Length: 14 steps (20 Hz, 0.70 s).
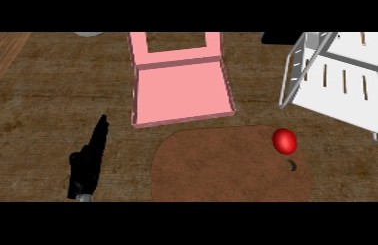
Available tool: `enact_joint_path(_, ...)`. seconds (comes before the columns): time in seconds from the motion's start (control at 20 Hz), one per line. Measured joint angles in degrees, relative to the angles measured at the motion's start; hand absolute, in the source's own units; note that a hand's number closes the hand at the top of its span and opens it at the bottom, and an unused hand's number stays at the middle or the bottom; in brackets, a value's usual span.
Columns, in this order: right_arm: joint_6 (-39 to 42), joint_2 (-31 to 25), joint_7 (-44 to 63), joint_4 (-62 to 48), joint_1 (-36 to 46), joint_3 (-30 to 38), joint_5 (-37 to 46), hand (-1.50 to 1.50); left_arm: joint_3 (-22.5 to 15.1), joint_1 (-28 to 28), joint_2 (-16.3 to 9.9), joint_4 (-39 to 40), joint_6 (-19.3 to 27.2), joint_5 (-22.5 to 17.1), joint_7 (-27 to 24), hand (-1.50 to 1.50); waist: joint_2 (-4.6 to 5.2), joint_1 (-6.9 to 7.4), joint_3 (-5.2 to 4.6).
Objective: Pick the bell pepper from the cutting board and place it in the tiered basket
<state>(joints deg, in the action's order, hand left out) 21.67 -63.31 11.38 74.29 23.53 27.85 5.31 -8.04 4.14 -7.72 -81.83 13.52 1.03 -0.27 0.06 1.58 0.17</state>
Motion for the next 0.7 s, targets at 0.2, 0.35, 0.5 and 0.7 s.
enact_joint_path(0.2, -0.95, 1.67, -0.99, -4.21, 6.18, -6.05, 2.59, 1.5, -0.24, 0.12, 0.21, -0.75, 0.02, 0.56, 0.58, 0.0, 0.01, 0.18, 0.02)
enact_joint_path(0.35, -1.58, 3.33, -3.28, -7.36, 9.14, -9.63, 5.2, 1.5, 0.4, -0.22, -0.15, -0.04, -0.61, 0.41, 0.47, 0.0, -0.02, 0.05, 0.04)
enact_joint_path(0.5, -2.89, 5.29, -5.13, -11.15, 12.82, -12.85, 8.25, 1.5, 0.46, -0.48, 0.52, 0.26, -0.23, 0.7, 0.46, 0.0, -0.02, 0.04, 0.07)
enact_joint_path(0.7, -5.91, 8.76, -5.61, -15.58, 16.33, -16.57, 12.94, 1.5, 0.83, -0.7, 0.53, 0.73, -0.64, 0.81, -0.09, 0.0, -0.05, -0.04, 0.11)
